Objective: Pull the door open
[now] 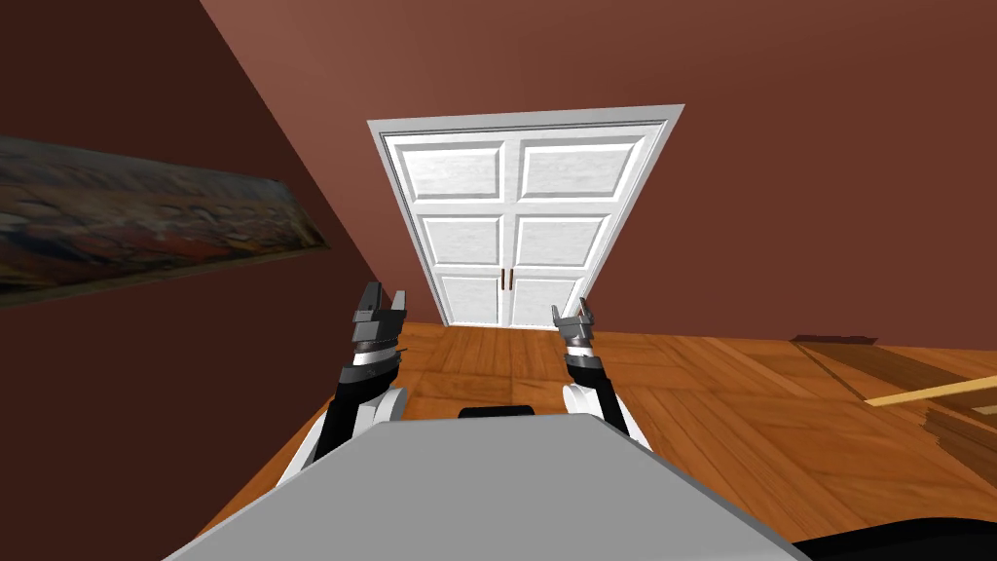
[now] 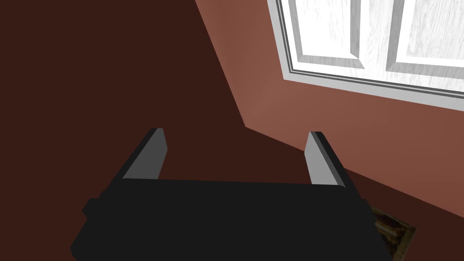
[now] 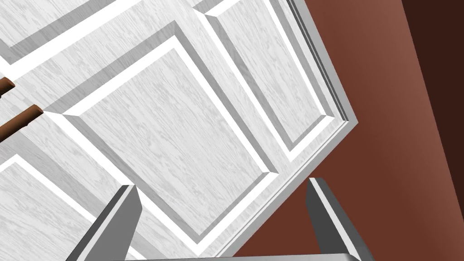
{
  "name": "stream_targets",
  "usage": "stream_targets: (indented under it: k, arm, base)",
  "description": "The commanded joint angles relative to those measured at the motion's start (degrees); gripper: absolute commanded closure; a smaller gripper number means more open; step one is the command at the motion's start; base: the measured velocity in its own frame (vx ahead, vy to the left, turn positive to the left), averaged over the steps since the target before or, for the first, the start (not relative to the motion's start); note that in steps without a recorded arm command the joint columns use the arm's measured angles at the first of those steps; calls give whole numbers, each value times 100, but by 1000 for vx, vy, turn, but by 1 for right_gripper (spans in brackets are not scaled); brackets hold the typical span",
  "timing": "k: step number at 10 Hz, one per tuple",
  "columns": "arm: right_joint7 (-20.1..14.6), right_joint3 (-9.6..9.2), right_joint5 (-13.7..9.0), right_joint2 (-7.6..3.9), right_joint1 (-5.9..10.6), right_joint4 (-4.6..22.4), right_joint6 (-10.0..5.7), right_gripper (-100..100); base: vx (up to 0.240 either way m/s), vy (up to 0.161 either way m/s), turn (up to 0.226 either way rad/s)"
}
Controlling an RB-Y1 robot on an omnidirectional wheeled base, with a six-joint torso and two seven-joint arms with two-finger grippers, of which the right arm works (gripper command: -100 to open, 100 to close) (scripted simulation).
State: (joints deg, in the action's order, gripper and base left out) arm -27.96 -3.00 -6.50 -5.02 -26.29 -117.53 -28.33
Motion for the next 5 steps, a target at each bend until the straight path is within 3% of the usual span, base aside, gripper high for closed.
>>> stream_targets:
  k: [1,5]
  arm:
    - [-196,-20,-55,-38,5,194,-87,-100]
    - [-658,-42,-203,-144,45,641,-245,-100]
  base:
    - [88,32,29]
    - [103,27,32]
